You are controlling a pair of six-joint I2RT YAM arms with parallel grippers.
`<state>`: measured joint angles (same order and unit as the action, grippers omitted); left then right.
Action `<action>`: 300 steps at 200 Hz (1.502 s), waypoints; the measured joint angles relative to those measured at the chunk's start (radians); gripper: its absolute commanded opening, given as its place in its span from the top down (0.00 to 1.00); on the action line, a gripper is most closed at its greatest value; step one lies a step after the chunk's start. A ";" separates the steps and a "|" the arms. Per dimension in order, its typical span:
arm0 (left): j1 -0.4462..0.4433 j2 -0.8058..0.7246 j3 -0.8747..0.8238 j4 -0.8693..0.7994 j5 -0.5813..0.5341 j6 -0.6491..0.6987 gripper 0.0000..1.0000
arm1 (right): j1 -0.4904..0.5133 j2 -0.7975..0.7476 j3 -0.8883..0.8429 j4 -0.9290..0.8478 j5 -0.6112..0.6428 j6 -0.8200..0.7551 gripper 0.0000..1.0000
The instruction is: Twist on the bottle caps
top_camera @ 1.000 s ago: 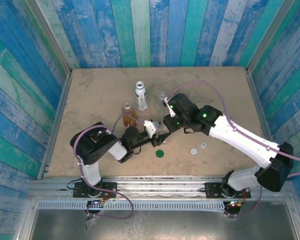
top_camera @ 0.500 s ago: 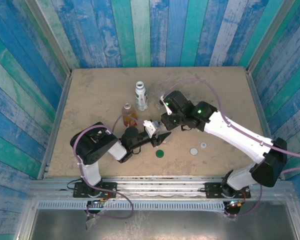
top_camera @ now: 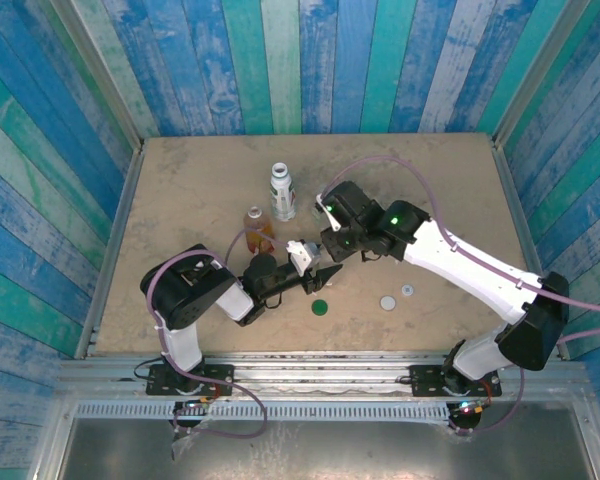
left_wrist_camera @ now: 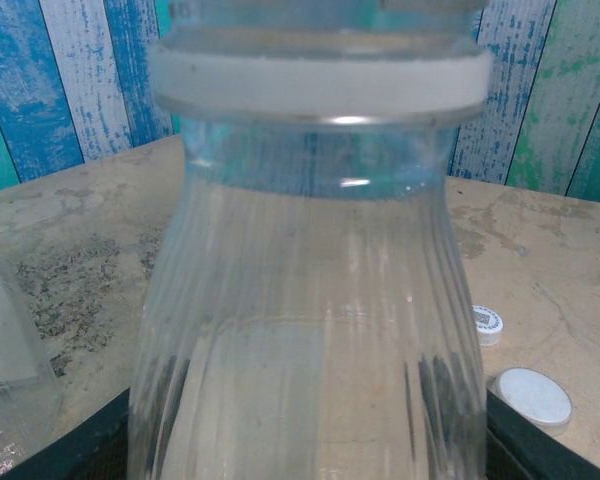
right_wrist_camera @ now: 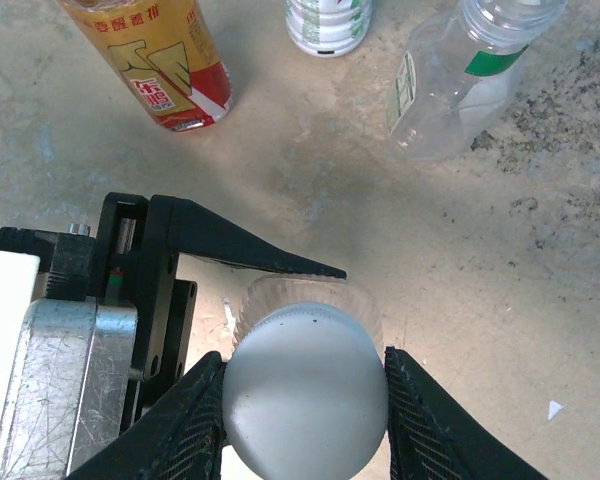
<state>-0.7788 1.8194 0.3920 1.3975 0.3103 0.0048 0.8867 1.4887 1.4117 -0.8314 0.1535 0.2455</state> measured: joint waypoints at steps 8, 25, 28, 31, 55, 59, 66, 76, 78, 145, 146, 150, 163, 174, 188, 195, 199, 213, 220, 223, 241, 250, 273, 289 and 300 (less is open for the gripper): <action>0.000 0.000 0.000 0.000 0.000 0.000 0.39 | 0.002 0.002 0.000 0.000 0.003 -0.004 0.59; 0.000 0.000 0.000 0.000 -0.001 -0.001 0.39 | 0.003 0.010 0.006 -0.002 0.011 -0.008 0.58; 0.000 0.000 0.000 0.000 -0.001 -0.001 0.39 | 0.004 0.012 0.008 -0.003 0.013 -0.008 0.57; 0.000 0.000 0.000 0.000 -0.001 -0.001 0.39 | 0.004 0.014 0.010 -0.005 0.014 -0.008 0.57; 0.001 0.000 0.000 0.000 -0.001 -0.001 0.39 | 0.007 0.020 0.016 -0.010 0.023 -0.007 0.57; 0.001 0.000 0.000 0.000 -0.001 -0.001 0.39 | 0.007 0.020 0.016 -0.011 0.025 -0.006 0.57; 0.001 0.000 0.000 0.000 -0.001 -0.001 0.39 | 0.007 0.020 0.017 -0.012 0.026 -0.006 0.57; 0.001 0.000 0.000 0.000 0.000 -0.001 0.39 | 0.007 0.020 0.018 -0.014 0.026 -0.005 0.56; 0.001 0.000 0.000 0.000 0.000 -0.001 0.39 | 0.007 0.019 0.018 -0.014 0.027 -0.003 0.56; 0.000 0.000 0.000 0.000 0.003 0.008 0.39 | 0.007 0.014 0.006 -0.026 0.045 0.008 0.38; 0.000 0.000 0.000 0.000 0.003 0.008 0.39 | 0.007 0.013 0.005 -0.026 0.045 0.008 0.38; 0.000 0.000 0.000 0.000 0.003 0.008 0.39 | 0.007 0.010 0.002 -0.023 0.046 0.008 0.37; 0.000 0.000 0.000 0.000 0.003 0.009 0.39 | 0.007 0.000 -0.005 -0.021 0.047 0.008 0.34; 0.000 0.000 0.000 0.000 0.003 0.010 0.39 | 0.007 -0.011 -0.008 -0.014 0.047 0.008 0.32; 0.000 0.000 0.000 0.000 0.004 0.011 0.39 | 0.007 -0.032 -0.018 -0.001 0.047 0.009 0.32; 0.000 0.000 0.000 0.000 0.004 0.011 0.39 | 0.007 -0.045 -0.024 0.006 0.047 0.011 0.32; 0.000 0.000 0.000 0.000 0.004 0.011 0.39 | 0.007 -0.052 -0.027 0.011 0.047 0.013 0.32; 0.000 0.000 0.000 0.000 0.005 0.011 0.39 | 0.007 -0.080 -0.043 0.031 0.052 0.024 0.35; 0.000 0.000 0.000 0.000 0.005 0.011 0.39 | 0.006 -0.093 -0.055 0.044 0.055 0.026 0.38; 0.000 0.000 0.000 0.000 0.005 0.011 0.39 | 0.006 -0.099 -0.061 0.050 0.056 0.030 0.40; 0.000 0.000 0.000 0.002 0.006 0.014 0.39 | 0.001 -0.116 -0.091 0.072 0.061 0.039 0.51; 0.000 0.000 -0.001 0.003 0.006 0.014 0.39 | -0.002 -0.114 -0.098 0.079 0.059 0.045 0.54; 0.000 0.000 -0.004 0.007 0.006 0.014 0.39 | -0.013 -0.096 -0.103 0.101 0.051 0.052 0.60; 0.000 0.000 -0.005 0.008 0.006 0.014 0.39 | -0.018 -0.088 -0.103 0.115 0.045 0.053 0.63; 0.000 0.000 -0.006 0.008 0.006 0.014 0.39 | -0.023 -0.084 -0.103 0.124 0.039 0.054 0.66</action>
<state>-0.7788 1.8194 0.3862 1.4059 0.3164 0.0189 0.8642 1.4048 1.3087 -0.7078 0.1921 0.2993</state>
